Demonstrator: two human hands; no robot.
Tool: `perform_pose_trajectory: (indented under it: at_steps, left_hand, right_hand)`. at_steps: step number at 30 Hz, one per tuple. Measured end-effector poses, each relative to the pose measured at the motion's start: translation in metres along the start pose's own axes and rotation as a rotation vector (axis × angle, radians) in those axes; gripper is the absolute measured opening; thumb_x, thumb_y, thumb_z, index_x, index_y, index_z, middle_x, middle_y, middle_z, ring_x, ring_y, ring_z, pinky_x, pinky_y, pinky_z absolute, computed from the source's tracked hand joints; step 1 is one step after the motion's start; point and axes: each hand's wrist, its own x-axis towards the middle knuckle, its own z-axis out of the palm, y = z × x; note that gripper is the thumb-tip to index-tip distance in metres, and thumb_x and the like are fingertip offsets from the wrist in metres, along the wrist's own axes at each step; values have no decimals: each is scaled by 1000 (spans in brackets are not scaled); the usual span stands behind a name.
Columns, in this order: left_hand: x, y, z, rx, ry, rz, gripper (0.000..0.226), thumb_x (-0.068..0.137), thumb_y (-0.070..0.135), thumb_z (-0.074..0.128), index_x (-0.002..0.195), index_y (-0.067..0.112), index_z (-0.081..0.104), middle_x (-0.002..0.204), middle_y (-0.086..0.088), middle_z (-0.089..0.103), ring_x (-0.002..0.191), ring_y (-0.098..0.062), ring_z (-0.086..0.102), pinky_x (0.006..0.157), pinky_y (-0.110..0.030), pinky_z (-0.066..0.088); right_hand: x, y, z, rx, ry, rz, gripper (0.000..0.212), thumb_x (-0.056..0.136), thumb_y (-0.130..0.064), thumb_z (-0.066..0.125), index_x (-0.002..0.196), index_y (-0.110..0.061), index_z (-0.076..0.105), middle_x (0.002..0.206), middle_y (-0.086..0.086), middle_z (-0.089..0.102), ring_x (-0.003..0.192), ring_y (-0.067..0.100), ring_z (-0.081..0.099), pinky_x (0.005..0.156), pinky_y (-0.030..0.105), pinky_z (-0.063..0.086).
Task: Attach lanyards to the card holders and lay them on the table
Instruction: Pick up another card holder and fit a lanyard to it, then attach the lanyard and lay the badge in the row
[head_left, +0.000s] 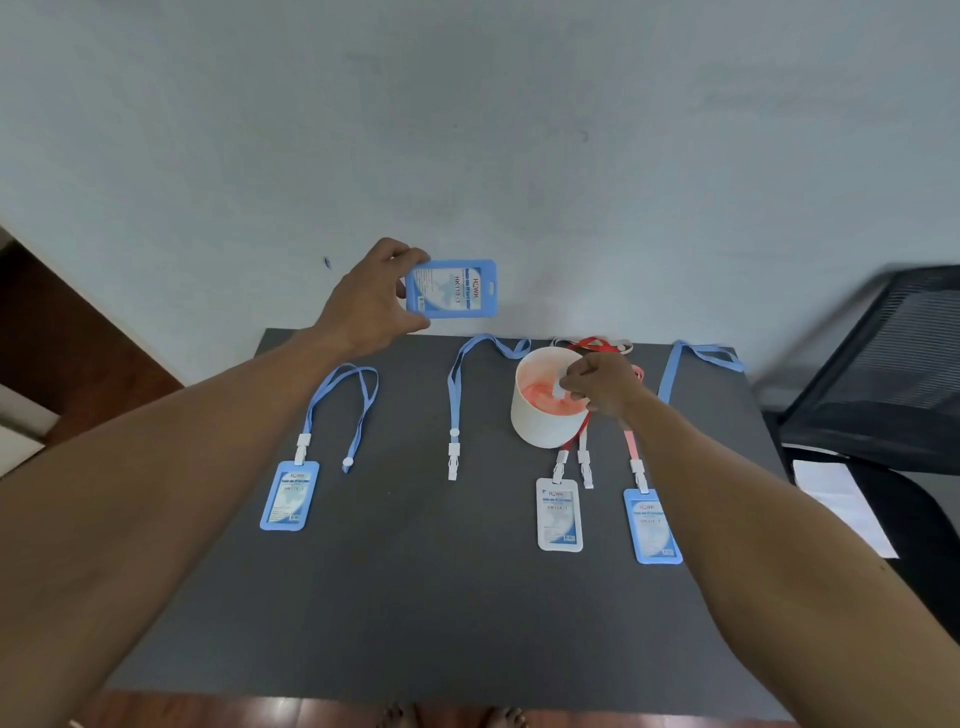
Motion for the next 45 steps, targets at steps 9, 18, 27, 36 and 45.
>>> perform_pose_trajectory:
  at_steps: [9, 18, 27, 36, 45]
  left_hand:
    - [-19, -17, -14, -14, 11, -50, 77, 74, 25, 89, 141, 18, 51, 129, 1, 47, 94, -11, 57, 73, -19, 50]
    - [-51, -56, -17, -47, 23, -106, 76, 75, 27, 88, 141, 19, 51, 129, 3, 47, 90, -12, 58, 73, -23, 56]
    - [-85, -107, 8, -76, -42, -159, 75, 75, 28, 87, 140, 16, 53, 130, 1, 48, 92, -8, 57, 76, -17, 54]
    - [-103, -141, 42, -131, -123, -210, 75, 76, 27, 86, 141, 20, 50, 130, 6, 45, 89, -5, 51, 63, -4, 43]
    - [-106, -155, 60, -163, -132, -233, 73, 79, 28, 86, 142, 22, 50, 133, 5, 47, 102, -11, 52, 69, -12, 54]
  right_hand:
    - [-4, -45, 13, 2, -3, -91, 13, 86, -4, 74, 98, 0, 70, 83, 10, 67, 65, 14, 65, 49, 21, 44]
    - [-5, -57, 97, -225, -197, -229, 15, 84, -4, 72, 98, -8, 72, 89, 7, 72, 79, 20, 65, 71, 28, 53]
    - [1, -11, 160, -527, -363, -231, 32, 88, 4, 64, 115, -9, 75, 111, 11, 74, 103, 28, 70, 85, 28, 51]
    - [17, 26, 195, -811, -469, -305, 38, 90, 0, 68, 122, -19, 75, 128, 10, 67, 113, 28, 64, 103, 37, 50]
    - [22, 35, 201, -947, -397, -433, 31, 95, -12, 62, 116, -31, 75, 117, 5, 70, 103, 33, 66, 85, 44, 57]
